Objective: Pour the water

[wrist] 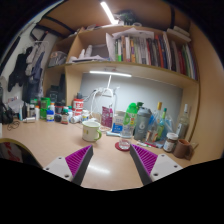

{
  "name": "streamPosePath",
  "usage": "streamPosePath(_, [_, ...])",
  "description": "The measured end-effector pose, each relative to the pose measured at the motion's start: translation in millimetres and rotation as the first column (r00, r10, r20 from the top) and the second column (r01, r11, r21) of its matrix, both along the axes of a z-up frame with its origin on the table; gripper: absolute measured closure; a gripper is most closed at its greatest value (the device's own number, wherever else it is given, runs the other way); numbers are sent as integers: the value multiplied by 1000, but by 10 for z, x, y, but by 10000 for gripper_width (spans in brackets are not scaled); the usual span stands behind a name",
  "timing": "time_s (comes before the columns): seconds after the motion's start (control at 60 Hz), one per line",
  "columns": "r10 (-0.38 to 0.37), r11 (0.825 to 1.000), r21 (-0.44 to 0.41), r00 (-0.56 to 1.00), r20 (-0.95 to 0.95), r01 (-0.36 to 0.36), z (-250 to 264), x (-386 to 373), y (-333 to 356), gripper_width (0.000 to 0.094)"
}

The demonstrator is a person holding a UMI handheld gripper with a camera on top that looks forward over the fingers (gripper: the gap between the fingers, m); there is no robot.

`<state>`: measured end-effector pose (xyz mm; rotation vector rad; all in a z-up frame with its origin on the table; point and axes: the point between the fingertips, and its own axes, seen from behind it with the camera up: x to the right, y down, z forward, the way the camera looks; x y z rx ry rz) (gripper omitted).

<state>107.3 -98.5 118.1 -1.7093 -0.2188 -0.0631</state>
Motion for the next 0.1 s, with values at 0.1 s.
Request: streamPosePath(0.1, [-8, 1000, 24, 997, -82, 10, 100, -32, -429, 92])
